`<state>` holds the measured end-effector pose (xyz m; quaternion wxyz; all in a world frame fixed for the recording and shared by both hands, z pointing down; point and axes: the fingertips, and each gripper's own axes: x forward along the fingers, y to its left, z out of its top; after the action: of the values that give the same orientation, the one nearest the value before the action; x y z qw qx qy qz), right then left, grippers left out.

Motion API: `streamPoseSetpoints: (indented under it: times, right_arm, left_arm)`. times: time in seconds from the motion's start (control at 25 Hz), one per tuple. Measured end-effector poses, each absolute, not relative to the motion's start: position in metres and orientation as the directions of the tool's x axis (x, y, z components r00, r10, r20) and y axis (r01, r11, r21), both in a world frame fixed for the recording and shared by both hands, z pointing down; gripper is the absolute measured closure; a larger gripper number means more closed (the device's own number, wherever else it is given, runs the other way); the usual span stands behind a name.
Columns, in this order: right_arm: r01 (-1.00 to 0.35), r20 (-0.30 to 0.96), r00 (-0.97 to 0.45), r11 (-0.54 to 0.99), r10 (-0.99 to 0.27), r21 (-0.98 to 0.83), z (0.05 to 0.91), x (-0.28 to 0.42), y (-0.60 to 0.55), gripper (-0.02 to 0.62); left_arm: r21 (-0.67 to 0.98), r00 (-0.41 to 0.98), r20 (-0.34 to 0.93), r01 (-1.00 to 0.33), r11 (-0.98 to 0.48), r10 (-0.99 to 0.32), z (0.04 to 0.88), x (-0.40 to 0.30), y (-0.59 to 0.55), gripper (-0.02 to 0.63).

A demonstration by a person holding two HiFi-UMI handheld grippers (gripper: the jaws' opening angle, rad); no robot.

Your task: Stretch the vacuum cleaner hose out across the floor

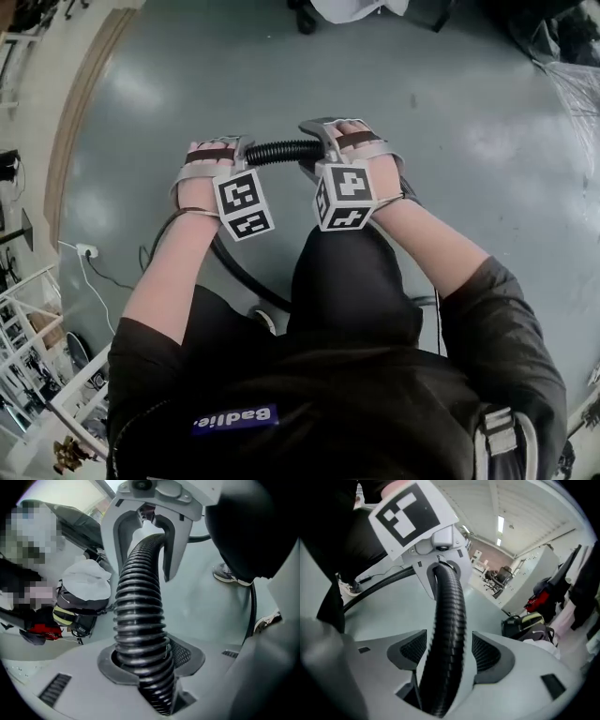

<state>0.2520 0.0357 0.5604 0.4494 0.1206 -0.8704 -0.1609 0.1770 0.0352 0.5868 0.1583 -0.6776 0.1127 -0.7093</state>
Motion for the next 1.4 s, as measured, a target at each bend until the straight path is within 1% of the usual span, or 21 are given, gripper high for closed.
streamPoseSetpoints:
  times: [0.08,0.12,0.16,0.2,0.24,0.28,0.36,0.44,0.52,0.6,0.68,0.8,0.84,0.96,1.04,1.12,1.2,1.24,1.32,1.36,1.4]
  right_arm:
    - [-0.041,0.737,-0.592,0.925,-0.326,0.377,0.554,0.236,0.033,0.311]
    - [-0.059,0.728,-0.602,0.927,-0.329,0.37,0.551,0.231,0.027,0.312]
    - [-0.092,0.717,-0.613,0.931,-0.332,0.353,0.547,0.227,0.017,0.351]
    - [-0.125,0.71,-0.624,0.938,-0.327,0.322,0.545,0.223,0.008,0.445]
    - [-0.146,0.71,-0.632,0.948,-0.31,0.284,0.544,0.218,0.001,0.466]
    - [-0.153,0.717,-0.635,0.956,-0.288,0.248,0.546,0.213,-0.002,0.466]
    - [-0.165,0.734,-0.623,0.963,-0.27,0.214,0.551,0.204,-0.008,0.466]
    - [-0.209,0.752,-0.59,0.955,-0.293,0.209,0.556,0.204,-0.018,0.466]
    - [-0.282,0.776,-0.547,0.942,-0.313,0.182,0.567,0.216,-0.025,0.466]
    - [-0.35,0.8,-0.51,0.926,-0.315,0.141,0.577,0.233,-0.031,0.466]
    - [-0.403,0.82,-0.476,0.908,-0.317,0.117,0.58,0.245,-0.036,0.466]
    - [-0.435,0.839,-0.438,0.893,-0.321,0.114,0.578,0.248,-0.037,0.466]
    - [-0.437,0.844,-0.427,0.891,-0.324,0.12,0.576,0.247,-0.037,0.466]
    - [-0.406,0.864,-0.394,0.903,-0.312,0.141,0.575,0.23,-0.035,0.466]
    - [-0.374,0.889,-0.356,0.916,-0.288,0.147,0.584,0.225,-0.029,0.466]
    - [-0.372,0.917,-0.307,0.919,-0.253,0.129,0.597,0.233,-0.022,0.466]
    - [-0.347,0.95,-0.237,0.931,-0.202,0.111,0.613,0.241,-0.011,0.456]
    - [-0.303,0.965,-0.187,0.945,-0.183,0.12,0.622,0.242,-0.007,0.429]
    - [-0.178,0.981,-0.095,0.973,-0.168,0.149,0.63,0.231,0.001,0.337]
    - [-0.131,0.982,-0.086,0.979,-0.171,0.159,0.627,0.215,0.003,0.325]
    - [-0.099,0.977,-0.106,0.98,-0.183,0.172,0.618,0.191,0.003,0.325]
  left_arm:
    - [-0.371,-0.052,0.925,0.097,-0.924,-0.377,0.573,0.186,0.028,0.433]
    - [-0.373,-0.054,0.923,0.104,-0.922,-0.38,0.567,0.187,0.023,0.429]
    - [-0.383,-0.047,0.92,0.108,-0.918,-0.389,0.562,0.186,0.018,0.421]
    - [-0.398,-0.028,0.915,0.108,-0.911,-0.403,0.559,0.184,0.012,0.407]
    - [-0.417,-0.002,0.908,0.101,-0.903,-0.419,0.558,0.181,0.008,0.376]
    - [-0.432,0.029,0.902,0.079,-0.899,-0.431,0.559,0.178,0.006,0.345]
    - [-0.444,0.105,0.889,-0.034,-0.895,-0.446,0.562,0.172,-0.001,0.334]
    - [-0.433,0.155,0.876,-0.166,-0.886,-0.457,0.564,0.164,-0.009,0.319]
    - [-0.407,0.167,0.88,-0.216,-0.888,-0.444,0.575,0.151,-0.005,0.28]
    - [-0.335,0.2,0.896,-0.281,-0.9,-0.396,0.591,0.138,0.004,0.262]
    - [-0.221,0.232,0.92,-0.358,-0.907,-0.315,0.617,0.124,0.021,0.248]
    - [-0.058,0.291,0.937,-0.419,-0.906,-0.194,0.662,0.108,0.054,0.245]
    - [-0.012,0.306,0.94,-0.411,-0.912,-0.15,0.677,0.107,0.062,0.245]
    - [0.065,0.325,0.945,-0.316,-0.946,-0.043,0.703,0.096,0.072,0.253]
    - [0.11,0.352,0.936,-0.281,-0.953,0.004,0.702,0.085,0.07,0.302]
    - [0.125,0.38,0.924,-0.212,-0.969,0.036,0.694,0.08,0.069,0.318]
    - [0.097,0.387,0.921,-0.113,-0.989,0.046,0.686,0.076,0.071,0.319]
    - [0.072,0.382,0.923,-0.064,-0.995,0.042,0.682,0.074,0.071,0.319]
    - [0.026,0.36,0.932,0.012,-1.0,0.029,0.673,0.068,0.066,0.33]
    - [0.011,0.34,0.94,0.039,-0.999,0.024,0.668,0.063,0.061,0.342]
    - [0.004,0.313,0.95,0.064,-0.998,0.024,0.662,0.056,0.056,0.345]
